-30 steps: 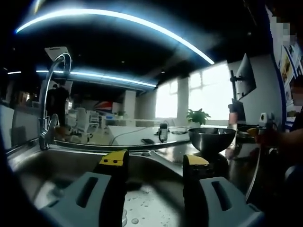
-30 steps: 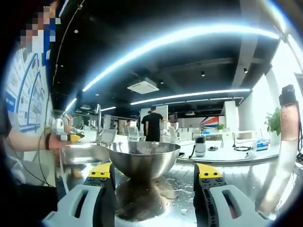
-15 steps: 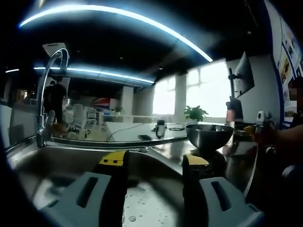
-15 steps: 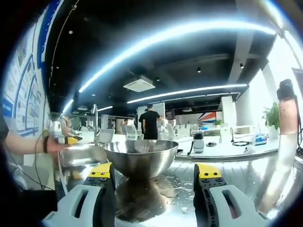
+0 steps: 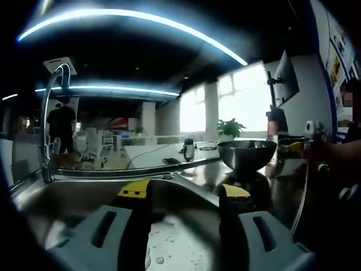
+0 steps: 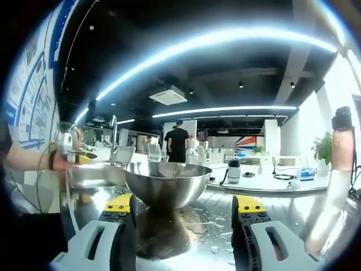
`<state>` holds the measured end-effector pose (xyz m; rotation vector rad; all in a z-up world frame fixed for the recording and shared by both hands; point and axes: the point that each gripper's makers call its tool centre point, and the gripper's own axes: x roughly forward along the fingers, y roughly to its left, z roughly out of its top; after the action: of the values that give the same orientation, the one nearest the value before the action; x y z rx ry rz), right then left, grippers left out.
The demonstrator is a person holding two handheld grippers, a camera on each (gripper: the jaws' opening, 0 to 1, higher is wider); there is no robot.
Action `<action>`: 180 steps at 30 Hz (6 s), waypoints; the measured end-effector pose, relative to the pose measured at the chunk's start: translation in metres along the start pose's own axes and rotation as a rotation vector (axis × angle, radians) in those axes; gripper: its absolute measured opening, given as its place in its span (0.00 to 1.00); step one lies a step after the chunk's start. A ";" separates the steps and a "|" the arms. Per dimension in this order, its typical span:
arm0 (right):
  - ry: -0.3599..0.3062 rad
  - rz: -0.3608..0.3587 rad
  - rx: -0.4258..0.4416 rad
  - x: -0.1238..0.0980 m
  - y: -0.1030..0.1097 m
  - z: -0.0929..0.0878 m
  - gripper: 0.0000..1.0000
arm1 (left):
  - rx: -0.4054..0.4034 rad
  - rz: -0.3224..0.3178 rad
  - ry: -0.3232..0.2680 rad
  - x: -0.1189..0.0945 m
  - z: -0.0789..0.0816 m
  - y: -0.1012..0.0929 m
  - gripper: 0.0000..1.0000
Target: Pick up bowl with dirty water move over sink pour dirty water into sink return bowl to place
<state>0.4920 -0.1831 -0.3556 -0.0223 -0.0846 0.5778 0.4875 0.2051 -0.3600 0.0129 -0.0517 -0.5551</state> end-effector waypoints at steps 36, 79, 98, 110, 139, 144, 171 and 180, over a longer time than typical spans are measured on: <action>-0.048 0.061 -0.088 -0.005 0.022 0.006 0.51 | -0.191 -0.004 -0.004 0.027 0.047 -0.016 0.51; -0.075 0.071 -0.068 -0.010 0.019 0.008 0.53 | -0.083 -0.133 0.195 0.110 0.083 -0.066 0.38; -0.066 0.069 -0.080 -0.008 0.019 0.007 0.52 | -0.083 -0.165 0.378 0.150 0.076 -0.070 0.43; -0.069 0.068 -0.074 -0.009 0.019 0.007 0.52 | -0.205 -0.209 0.475 0.165 0.061 -0.072 0.40; -0.088 0.078 -0.083 -0.010 0.020 0.010 0.52 | -0.237 -0.221 0.794 0.176 0.012 -0.096 0.31; -0.090 0.082 -0.083 -0.010 0.021 0.010 0.52 | -0.246 -0.219 0.849 0.177 0.002 -0.099 0.30; -0.097 0.093 -0.108 -0.011 0.024 0.011 0.52 | -0.261 -0.163 1.087 0.203 -0.029 -0.095 0.18; -0.098 0.103 -0.115 -0.012 0.026 0.011 0.52 | -0.290 -0.146 1.215 0.204 -0.045 -0.094 0.11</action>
<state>0.4670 -0.1675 -0.3468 -0.1110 -0.2131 0.6765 0.6138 0.0177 -0.3981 0.0699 1.2202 -0.6214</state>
